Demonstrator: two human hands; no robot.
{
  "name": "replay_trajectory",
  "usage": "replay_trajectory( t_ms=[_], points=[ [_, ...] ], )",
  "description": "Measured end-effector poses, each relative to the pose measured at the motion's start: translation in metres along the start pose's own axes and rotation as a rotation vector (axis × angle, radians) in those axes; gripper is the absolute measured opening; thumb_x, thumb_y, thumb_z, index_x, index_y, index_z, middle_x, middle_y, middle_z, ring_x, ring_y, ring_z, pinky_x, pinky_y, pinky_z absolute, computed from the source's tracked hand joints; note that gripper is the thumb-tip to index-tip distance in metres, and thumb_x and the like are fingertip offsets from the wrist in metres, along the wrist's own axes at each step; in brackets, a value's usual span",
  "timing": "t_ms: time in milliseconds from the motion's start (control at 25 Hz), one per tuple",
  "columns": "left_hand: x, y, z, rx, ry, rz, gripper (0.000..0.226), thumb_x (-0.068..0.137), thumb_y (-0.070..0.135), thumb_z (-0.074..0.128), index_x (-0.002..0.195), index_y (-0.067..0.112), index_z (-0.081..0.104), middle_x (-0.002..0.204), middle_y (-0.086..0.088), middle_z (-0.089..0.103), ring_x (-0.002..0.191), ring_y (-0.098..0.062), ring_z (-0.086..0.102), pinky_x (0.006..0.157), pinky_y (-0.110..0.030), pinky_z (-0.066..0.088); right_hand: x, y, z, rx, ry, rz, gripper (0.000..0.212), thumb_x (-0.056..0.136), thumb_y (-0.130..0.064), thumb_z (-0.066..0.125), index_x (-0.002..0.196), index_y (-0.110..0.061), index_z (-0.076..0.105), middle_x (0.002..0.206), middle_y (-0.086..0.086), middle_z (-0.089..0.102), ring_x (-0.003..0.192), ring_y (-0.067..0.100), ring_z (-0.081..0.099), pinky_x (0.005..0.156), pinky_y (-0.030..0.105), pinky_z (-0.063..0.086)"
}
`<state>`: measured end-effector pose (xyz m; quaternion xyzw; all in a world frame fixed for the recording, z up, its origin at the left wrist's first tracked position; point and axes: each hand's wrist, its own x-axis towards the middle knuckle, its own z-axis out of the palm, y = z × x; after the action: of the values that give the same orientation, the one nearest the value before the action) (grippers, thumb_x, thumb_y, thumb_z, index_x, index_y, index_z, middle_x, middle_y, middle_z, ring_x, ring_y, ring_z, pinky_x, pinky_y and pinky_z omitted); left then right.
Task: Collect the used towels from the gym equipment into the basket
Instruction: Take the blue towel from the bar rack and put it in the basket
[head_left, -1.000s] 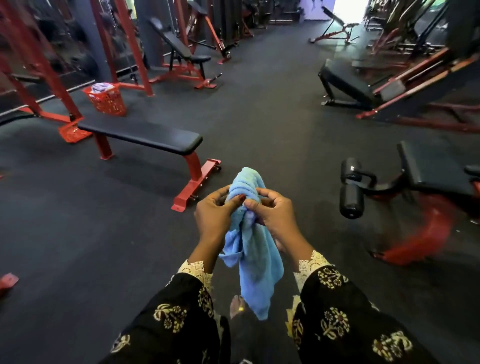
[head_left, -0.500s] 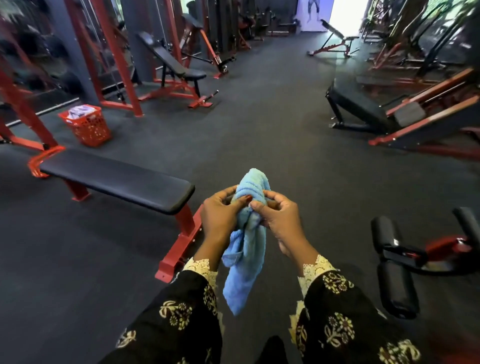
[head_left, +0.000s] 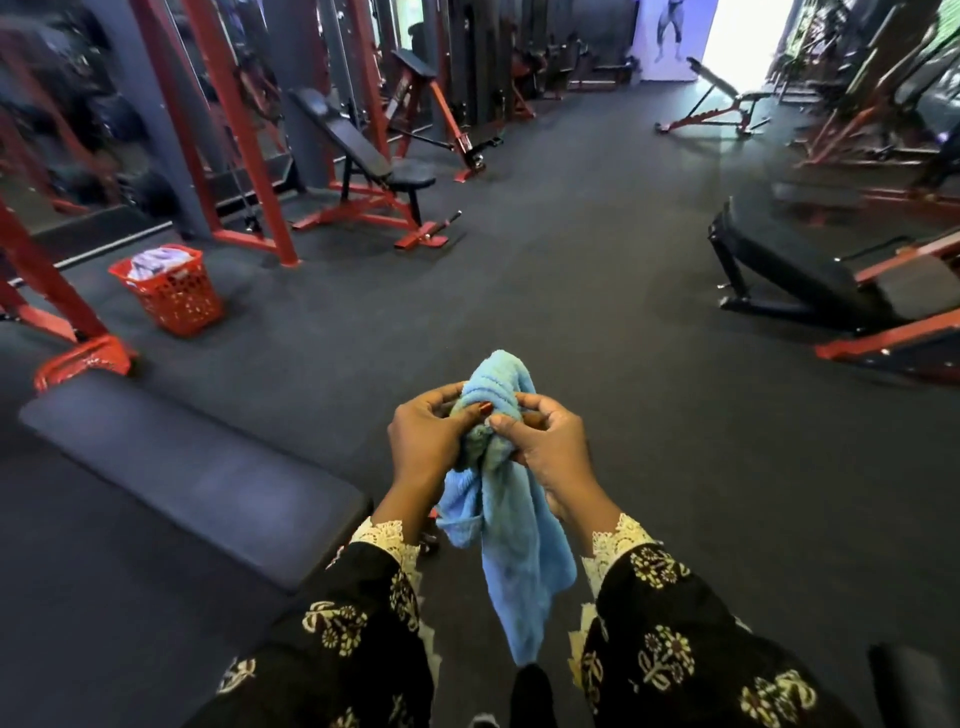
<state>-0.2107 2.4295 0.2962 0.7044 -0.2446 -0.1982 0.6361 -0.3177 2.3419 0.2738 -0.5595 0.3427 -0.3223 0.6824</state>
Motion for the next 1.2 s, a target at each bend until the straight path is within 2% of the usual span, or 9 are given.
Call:
replay_trajectory(
  t_ms=[240, 520, 880, 1200],
  points=[
    [0.182, -0.019, 0.030, -0.057, 0.113, -0.060, 0.032, 0.070, 0.020, 0.084, 0.100, 0.021, 0.075, 0.088, 0.000, 0.077, 0.084, -0.013, 0.074, 0.083, -0.040, 0.060, 0.194, -0.004, 0.035, -0.046, -0.091, 0.002, 0.047, 0.055, -0.035, 0.084, 0.099, -0.026, 0.068, 0.093, 0.005, 0.077, 0.088, 0.024, 0.074, 0.085, 0.049, 0.058],
    [0.436, -0.051, 0.050, -0.087, 0.159, -0.110, 0.035, 0.067, 0.017, 0.086, 0.100, 0.015, 0.075, 0.086, -0.003, 0.077, 0.082, -0.016, 0.075, 0.081, -0.042, 0.060, 0.444, 0.003, 0.105, -0.052, -0.137, 0.067, 0.054, 0.053, -0.037, 0.085, 0.103, -0.023, 0.069, 0.094, 0.005, 0.077, 0.089, 0.025, 0.074, 0.086, 0.050, 0.057],
    [0.743, -0.036, 0.050, -0.075, 0.164, -0.055, 0.036, 0.056, 0.033, 0.086, 0.091, 0.026, 0.076, 0.084, -0.001, 0.078, 0.083, -0.018, 0.075, 0.082, -0.044, 0.059, 0.737, -0.040, 0.204, -0.082, -0.203, 0.014, 0.053, 0.053, -0.045, 0.084, 0.101, -0.028, 0.069, 0.094, 0.002, 0.077, 0.089, 0.021, 0.074, 0.085, 0.048, 0.058],
    [1.019, -0.060, 0.042, -0.099, 0.308, -0.098, 0.030, 0.064, 0.016, 0.088, 0.092, 0.018, 0.077, 0.084, -0.004, 0.078, 0.083, -0.020, 0.075, 0.081, -0.044, 0.060, 1.016, -0.037, 0.312, -0.098, -0.355, 0.054, 0.058, 0.049, -0.044, 0.083, 0.102, -0.024, 0.069, 0.093, 0.005, 0.077, 0.089, 0.025, 0.074, 0.086, 0.051, 0.057]
  ],
)
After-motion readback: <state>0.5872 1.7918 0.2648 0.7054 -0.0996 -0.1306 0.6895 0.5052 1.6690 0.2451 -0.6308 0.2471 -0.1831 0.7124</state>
